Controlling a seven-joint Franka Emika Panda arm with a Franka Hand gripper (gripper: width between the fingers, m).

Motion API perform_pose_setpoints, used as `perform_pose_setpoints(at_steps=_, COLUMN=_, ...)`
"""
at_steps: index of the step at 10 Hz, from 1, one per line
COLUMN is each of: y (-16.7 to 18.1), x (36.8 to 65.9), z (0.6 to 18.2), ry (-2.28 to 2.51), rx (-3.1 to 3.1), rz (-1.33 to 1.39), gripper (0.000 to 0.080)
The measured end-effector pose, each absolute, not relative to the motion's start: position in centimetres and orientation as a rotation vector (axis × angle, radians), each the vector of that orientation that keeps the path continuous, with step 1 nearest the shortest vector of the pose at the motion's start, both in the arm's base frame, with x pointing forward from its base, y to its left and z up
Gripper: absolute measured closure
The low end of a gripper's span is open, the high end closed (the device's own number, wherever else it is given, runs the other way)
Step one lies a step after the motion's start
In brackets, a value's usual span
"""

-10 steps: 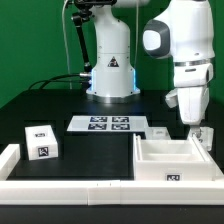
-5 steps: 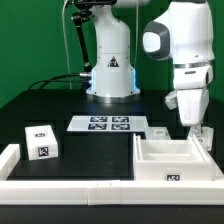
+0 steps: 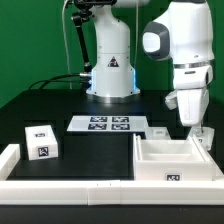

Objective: Assemble cabinet

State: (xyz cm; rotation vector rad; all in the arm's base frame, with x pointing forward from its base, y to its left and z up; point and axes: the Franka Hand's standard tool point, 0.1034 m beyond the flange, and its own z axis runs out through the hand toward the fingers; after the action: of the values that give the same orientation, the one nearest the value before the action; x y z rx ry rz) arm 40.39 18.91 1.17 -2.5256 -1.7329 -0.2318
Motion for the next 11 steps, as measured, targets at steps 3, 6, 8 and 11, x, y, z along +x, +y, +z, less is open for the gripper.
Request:
perform_pose_setpoints(at_steps=3, y=17.5, x=40.7, z=2.5, ry=-1.875, rx=-2.458, rz=-0.204, gripper=0.0731)
perform_pose_setpoints(at_steps=6, y=14.6, x=41.6, z=5.0, ry=-2.057, rx=-2.368, rz=-0.163, gripper=0.0731)
perform_pose_setpoints(at_steps=8, y=13.2, x=41.8, z=5.0, ry=-2.045, rx=-2.376, rz=-0.129, gripper=0.0731)
perform_pose_setpoints(at_steps=11, y=13.1, x=41.8, z=4.9, ry=-2.056, rx=-2.368, rz=-0.125, gripper=0.0731)
